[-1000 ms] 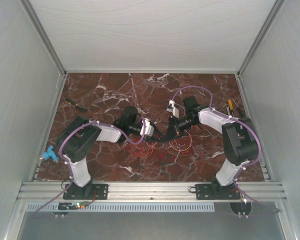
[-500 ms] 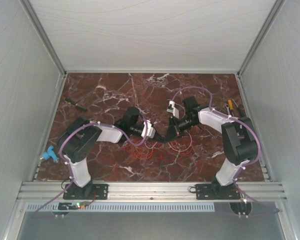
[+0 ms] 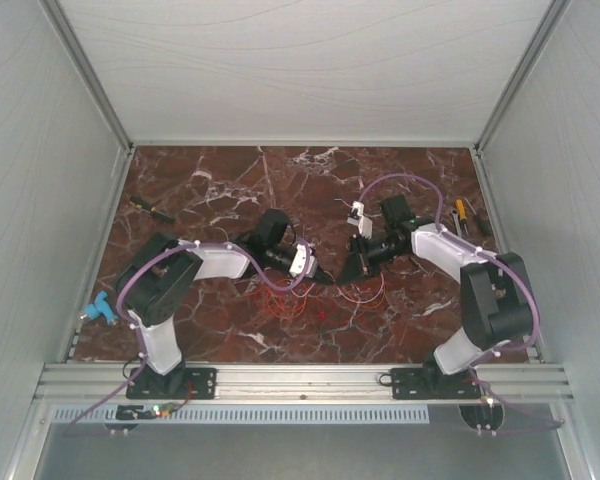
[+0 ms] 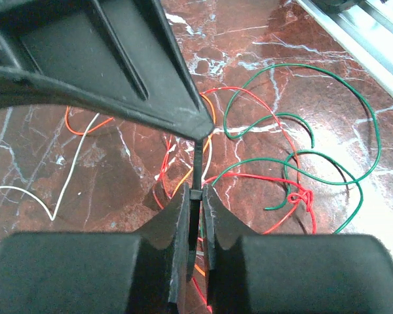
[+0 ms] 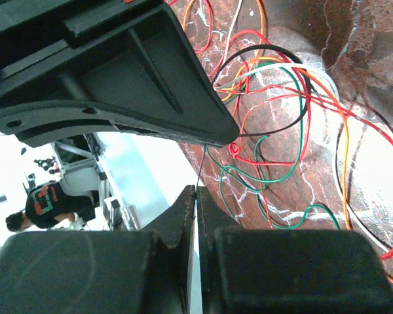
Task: Zip-tie the wires
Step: Tie the cable at the center of the board.
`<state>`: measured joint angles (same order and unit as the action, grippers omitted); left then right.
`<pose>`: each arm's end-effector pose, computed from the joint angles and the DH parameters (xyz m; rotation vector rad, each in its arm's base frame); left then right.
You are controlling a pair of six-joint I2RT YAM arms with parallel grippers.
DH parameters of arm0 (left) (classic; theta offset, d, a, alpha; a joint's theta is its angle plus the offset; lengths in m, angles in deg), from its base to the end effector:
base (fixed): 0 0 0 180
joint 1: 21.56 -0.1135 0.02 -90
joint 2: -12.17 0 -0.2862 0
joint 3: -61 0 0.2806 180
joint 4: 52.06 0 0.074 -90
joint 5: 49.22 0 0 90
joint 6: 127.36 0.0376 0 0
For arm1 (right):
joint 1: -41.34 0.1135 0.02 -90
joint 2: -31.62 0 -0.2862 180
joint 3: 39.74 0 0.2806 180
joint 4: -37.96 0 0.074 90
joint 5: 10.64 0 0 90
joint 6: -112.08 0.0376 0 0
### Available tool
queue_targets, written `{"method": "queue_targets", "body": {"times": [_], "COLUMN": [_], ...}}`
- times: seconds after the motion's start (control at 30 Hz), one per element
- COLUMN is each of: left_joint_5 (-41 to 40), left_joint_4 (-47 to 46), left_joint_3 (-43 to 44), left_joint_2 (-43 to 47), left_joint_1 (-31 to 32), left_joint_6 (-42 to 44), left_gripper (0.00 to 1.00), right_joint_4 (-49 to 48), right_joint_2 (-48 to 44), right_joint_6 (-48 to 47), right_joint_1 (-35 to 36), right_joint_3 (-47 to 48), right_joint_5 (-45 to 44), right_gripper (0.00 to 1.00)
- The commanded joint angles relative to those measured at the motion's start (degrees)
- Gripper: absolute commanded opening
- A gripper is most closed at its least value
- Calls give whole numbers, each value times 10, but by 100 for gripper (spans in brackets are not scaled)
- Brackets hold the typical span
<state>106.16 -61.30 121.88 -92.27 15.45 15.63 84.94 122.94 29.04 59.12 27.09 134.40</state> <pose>0.2739 -0.2493 0.1467 1.7377 0.8580 -1.0317 0.2880 0.1247 0.1927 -0.4793 2.6456 1.4570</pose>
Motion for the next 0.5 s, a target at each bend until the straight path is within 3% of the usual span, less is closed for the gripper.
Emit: {"method": "queue_targets", "body": {"times": [0.0,0.47], "left_joint_5": [1,-11], "left_joint_4": [22,32], "left_joint_3": [25,28], "left_joint_2": [-9,-12], "left_joint_1": [-1,-4], "left_joint_6": [25,2], "left_gripper": [0,0], "right_joint_4": [-25,-44], "right_joint_2": [-41,-67], "right_joint_6": [27,51], "right_joint_1": [-5,-12], "right_joint_3": [-24,-61], "right_joint_5": [-15,-21], "right_gripper": [0,0]}}
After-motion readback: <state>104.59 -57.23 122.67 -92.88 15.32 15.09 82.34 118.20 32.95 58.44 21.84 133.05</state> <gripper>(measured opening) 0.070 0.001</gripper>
